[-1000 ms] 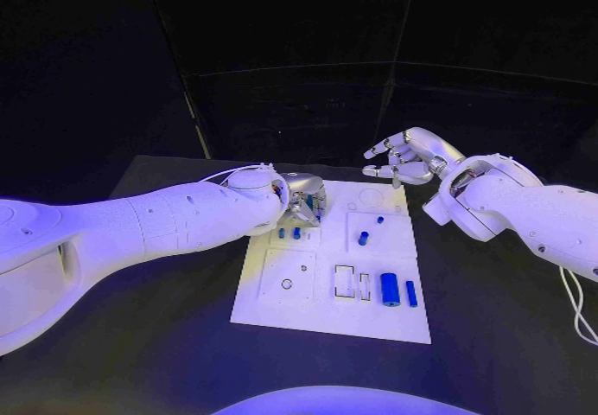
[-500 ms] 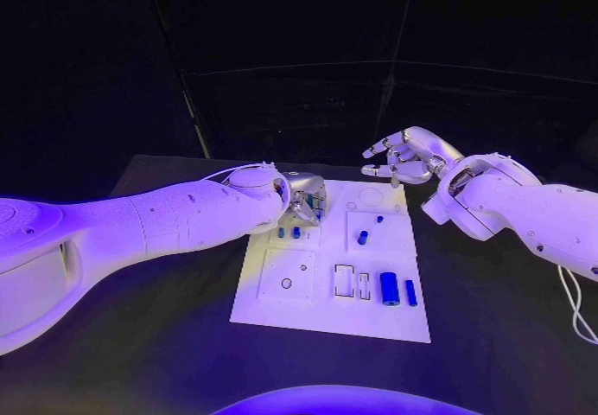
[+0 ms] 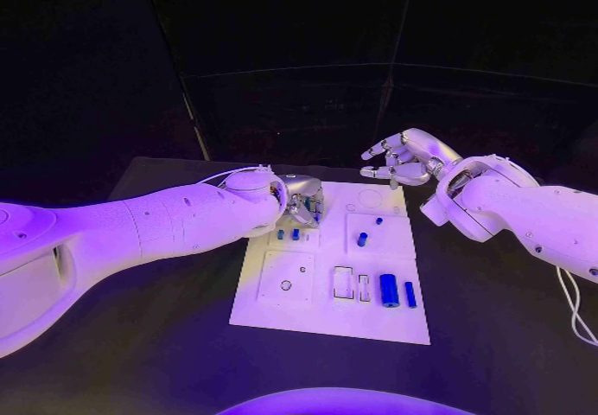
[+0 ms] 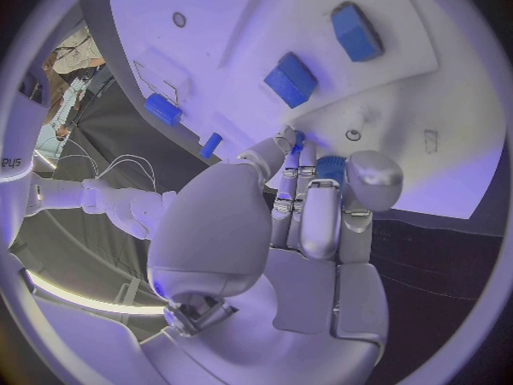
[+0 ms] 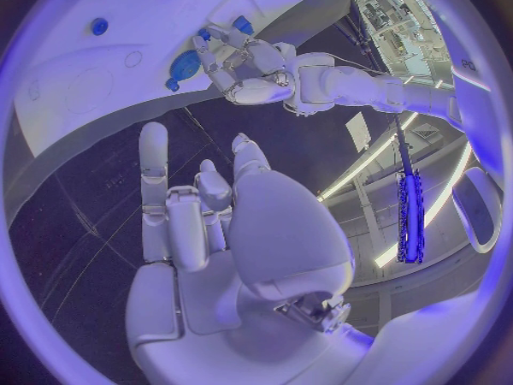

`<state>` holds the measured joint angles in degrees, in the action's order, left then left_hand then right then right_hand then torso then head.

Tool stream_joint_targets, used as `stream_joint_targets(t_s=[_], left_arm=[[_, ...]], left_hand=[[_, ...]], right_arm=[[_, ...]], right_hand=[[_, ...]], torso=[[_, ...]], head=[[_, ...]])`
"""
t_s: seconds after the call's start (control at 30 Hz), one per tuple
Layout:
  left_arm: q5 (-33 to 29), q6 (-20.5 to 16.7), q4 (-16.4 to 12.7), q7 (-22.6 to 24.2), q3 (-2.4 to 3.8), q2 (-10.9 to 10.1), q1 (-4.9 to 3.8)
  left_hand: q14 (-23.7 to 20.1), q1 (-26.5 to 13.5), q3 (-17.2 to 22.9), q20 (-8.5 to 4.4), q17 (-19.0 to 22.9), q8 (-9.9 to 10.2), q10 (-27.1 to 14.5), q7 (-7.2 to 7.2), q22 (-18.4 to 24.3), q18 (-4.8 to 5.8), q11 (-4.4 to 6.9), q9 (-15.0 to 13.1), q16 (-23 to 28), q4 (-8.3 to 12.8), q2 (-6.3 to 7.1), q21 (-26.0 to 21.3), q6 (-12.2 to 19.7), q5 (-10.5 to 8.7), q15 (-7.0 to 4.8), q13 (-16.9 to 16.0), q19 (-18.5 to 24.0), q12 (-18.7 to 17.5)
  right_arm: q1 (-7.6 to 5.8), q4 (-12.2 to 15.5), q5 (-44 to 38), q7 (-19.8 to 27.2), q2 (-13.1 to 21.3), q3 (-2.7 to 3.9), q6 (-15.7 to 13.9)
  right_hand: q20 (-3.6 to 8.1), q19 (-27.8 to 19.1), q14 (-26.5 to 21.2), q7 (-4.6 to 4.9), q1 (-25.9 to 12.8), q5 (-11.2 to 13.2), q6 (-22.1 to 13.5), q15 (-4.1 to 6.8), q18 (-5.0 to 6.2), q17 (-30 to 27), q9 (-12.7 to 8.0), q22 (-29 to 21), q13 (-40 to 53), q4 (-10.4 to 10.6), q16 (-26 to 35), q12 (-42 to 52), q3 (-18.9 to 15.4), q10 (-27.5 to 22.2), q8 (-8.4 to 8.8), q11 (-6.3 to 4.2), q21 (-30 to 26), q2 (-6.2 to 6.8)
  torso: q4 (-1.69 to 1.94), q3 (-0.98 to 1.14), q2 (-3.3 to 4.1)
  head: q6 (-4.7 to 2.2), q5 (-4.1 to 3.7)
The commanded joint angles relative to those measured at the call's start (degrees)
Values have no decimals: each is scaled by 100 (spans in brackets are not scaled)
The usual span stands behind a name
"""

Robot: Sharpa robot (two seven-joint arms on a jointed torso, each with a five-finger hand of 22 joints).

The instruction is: Assemble the parts on the task board

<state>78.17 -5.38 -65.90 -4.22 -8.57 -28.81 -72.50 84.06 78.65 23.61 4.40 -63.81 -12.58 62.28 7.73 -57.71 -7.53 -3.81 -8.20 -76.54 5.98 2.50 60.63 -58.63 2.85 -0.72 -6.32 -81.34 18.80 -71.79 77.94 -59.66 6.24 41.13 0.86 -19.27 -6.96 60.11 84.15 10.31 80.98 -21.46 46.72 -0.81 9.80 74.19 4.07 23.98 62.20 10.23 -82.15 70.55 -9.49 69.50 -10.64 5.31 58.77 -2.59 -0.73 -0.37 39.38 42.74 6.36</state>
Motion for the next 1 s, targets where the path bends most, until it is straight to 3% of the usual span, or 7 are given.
stream_joint_targets(t_s=[0.03,0.2,0.5,1.0], left_arm=[[35,-139,-88,43,-12,-72,29],[-57,-410,-241,143,67,-192,29],[-210,-478,-423,219,216,-392,30],[-243,-252,-655,173,273,-838,32]], left_hand=[[115,-51,73,7,17,59,65,5,-13,91,-1,20,-5,12,43,27,-57,-13,-42,26,-29,-68],[114,-69,160,11,30,99,92,20,-30,93,-11,44,-3,41,63,37,-77,-13,-34,59,-24,-125],[111,-131,182,15,59,125,128,16,-65,98,-12,59,8,48,124,63,-107,-13,-31,81,-26,-164],[105,-165,195,16,86,159,150,15,-76,98,-13,78,18,70,192,67,-114,-14,-31,103,-19,-203]], right_arm=[[-10,-3,18,68,3,4,19],[-10,-21,18,68,6,4,19],[-9,-43,18,69,-13,4,28],[-8,-44,18,61,19,4,28]], right_hand=[[21,29,198,3,3,-19,-47,10,82,10,-3,-9,5,15,-3,20,-3,-16,-30,-7,-26,-37],[21,29,198,3,3,-19,-47,10,82,10,-3,-9,5,15,-3,20,-3,-16,-30,-7,-26,-37],[21,29,198,3,3,-19,-47,10,82,10,-3,-9,5,15,-3,20,-3,-16,-30,-7,-26,-37],[21,29,198,3,3,-19,-47,10,82,10,-3,-9,5,15,-3,20,-3,-16,-30,-7,-26,-37]], torso=[[5,-3,0],[6,-2,0],[8,-4,-5],[3,1,2]], head=[[-10,-1],[-37,-16],[-83,-10],[-70,7]])
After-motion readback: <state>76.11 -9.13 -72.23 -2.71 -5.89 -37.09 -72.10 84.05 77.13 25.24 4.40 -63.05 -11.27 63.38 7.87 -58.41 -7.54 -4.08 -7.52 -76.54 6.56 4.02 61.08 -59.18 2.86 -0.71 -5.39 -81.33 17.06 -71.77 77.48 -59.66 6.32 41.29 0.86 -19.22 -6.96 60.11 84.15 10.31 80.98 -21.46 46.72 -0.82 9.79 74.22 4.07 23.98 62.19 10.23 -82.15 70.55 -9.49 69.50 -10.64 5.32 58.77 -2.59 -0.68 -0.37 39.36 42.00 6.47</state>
